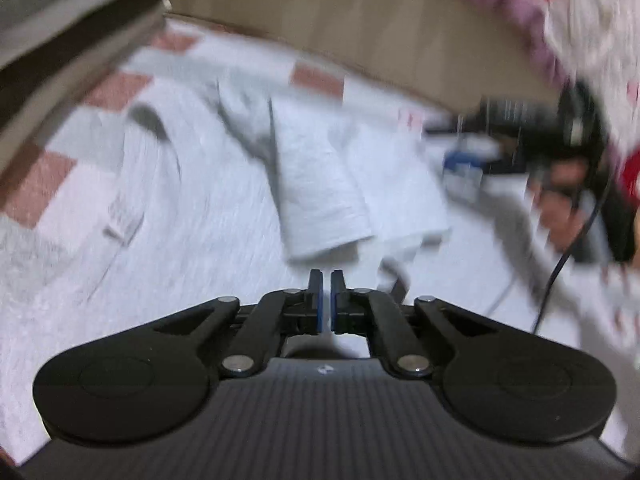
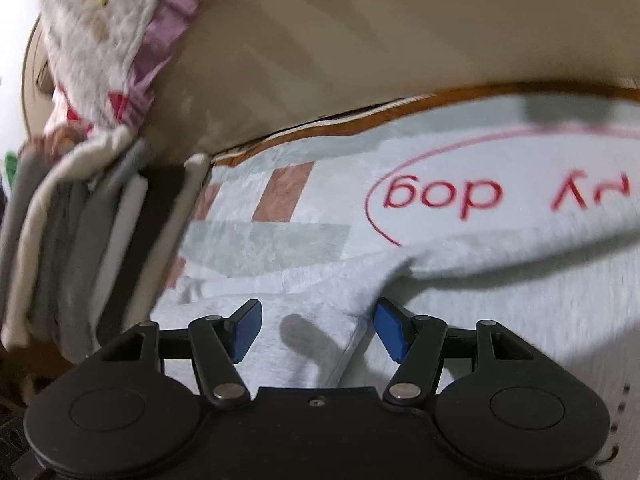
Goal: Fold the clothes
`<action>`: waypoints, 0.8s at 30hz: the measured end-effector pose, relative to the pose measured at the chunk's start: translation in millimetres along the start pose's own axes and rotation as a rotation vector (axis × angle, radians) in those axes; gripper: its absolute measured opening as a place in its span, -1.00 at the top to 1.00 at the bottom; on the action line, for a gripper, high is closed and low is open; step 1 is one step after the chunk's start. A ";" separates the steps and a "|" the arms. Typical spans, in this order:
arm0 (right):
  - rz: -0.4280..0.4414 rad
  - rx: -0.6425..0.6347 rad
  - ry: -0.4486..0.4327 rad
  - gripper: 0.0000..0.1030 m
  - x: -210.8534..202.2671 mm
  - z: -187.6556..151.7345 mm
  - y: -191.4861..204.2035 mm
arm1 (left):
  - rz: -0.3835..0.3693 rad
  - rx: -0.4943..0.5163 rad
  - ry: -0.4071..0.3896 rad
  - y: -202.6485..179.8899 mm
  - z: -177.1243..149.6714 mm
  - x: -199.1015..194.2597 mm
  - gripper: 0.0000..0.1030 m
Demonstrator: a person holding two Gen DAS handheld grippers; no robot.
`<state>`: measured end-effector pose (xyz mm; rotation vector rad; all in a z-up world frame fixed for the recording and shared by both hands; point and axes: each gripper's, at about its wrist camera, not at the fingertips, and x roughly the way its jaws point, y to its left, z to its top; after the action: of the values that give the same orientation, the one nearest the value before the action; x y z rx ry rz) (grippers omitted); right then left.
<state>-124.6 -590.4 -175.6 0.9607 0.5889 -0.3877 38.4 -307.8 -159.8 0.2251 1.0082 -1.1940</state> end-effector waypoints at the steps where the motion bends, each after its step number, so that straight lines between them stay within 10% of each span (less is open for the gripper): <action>1: -0.012 -0.011 -0.002 -0.30 -0.3 1.2 1.2 | 0.000 0.008 0.015 2.9 -0.8 2.0 0.90; 6: -0.148 -0.188 0.008 -0.27 -3.8 2.6 13.5 | -0.105 -0.149 -0.087 35.9 25.3 -13.6 0.08; 9: -0.169 -0.298 0.066 -0.28 -8.6 -0.3 14.2 | -0.164 -0.312 -0.128 62.9 38.8 -9.1 -0.01; 19: 0.039 -0.040 0.168 -0.30 -4.9 11.0 -9.7 | -0.152 -0.595 -0.088 81.0 89.5 59.6 -0.12; 24: -0.021 -0.236 0.189 -0.33 4.4 5.2 17.7 | -0.245 -0.694 -0.025 82.8 89.9 74.3 -0.18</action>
<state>-109.9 -585.7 -164.6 0.7693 0.7982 -0.2408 157.3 -380.4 -192.7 -0.4695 1.3921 -0.9895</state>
